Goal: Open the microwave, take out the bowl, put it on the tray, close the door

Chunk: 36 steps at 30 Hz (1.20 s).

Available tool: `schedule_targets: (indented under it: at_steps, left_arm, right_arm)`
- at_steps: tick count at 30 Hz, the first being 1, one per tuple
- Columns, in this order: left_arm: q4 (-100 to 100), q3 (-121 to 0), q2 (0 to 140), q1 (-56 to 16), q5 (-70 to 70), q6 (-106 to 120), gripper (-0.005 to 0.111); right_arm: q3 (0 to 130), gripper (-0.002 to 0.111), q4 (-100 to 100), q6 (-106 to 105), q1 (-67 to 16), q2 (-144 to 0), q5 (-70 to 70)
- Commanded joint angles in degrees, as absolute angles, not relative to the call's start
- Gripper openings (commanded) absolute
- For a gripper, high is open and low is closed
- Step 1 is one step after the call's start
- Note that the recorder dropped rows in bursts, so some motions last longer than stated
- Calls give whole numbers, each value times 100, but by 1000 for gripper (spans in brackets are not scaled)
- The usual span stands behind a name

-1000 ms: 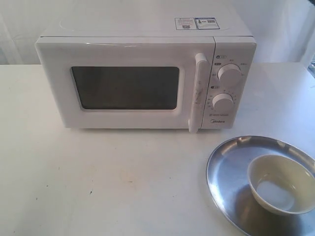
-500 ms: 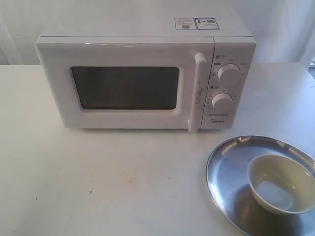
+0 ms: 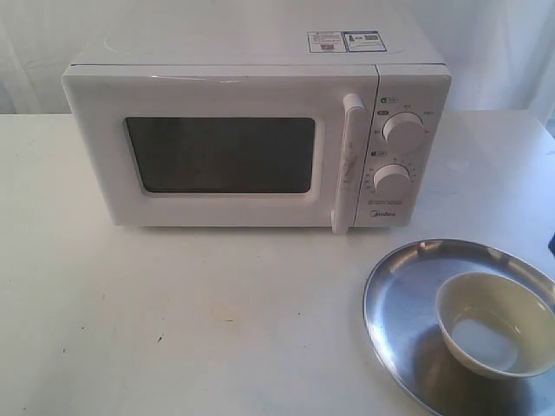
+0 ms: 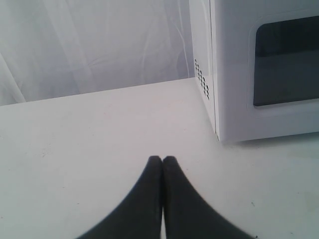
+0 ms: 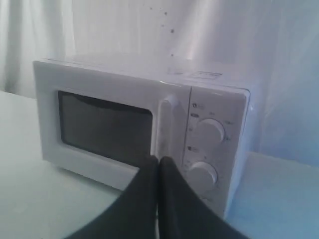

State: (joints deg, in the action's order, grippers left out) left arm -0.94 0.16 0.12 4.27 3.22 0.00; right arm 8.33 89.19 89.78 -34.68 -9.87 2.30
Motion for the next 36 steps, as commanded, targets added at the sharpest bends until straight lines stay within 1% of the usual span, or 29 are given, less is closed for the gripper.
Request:
schedule_targets:
  at_steps: [1, 4, 9, 14, 23, 34, 36]
  left_arm:
    - [-50, 0, 0, 420, 343, 0, 0]
    - [-50, 0, 0, 420, 343, 0, 0]
    - [-50, 0, 0, 420, 343, 0, 0]
    - [-50, 0, 0, 420, 343, 0, 0]
    - [-50, 0, 0, 420, 343, 0, 0]
    - [-50, 0, 0, 420, 343, 0, 0]
    - [-50, 0, 0, 420, 343, 0, 0]
  right_arm:
    - [445, 0, 8937, 9041, -2982, -523, -189]
    - [263, 0, 8950, 9041, -2606, -244, -274]
    - [34, 0, 8950, 9106, -2247, 0, -305]
    - [0, 0, 8950, 9283, -2231, 0, -599]
    - [0, 0, 8976, 9283, -2231, 0, -683]
    - [0, 0, 8976, 9448, -2231, 0, -252]
    - [0, 0, 8427, 8977, -2231, 0, -252]
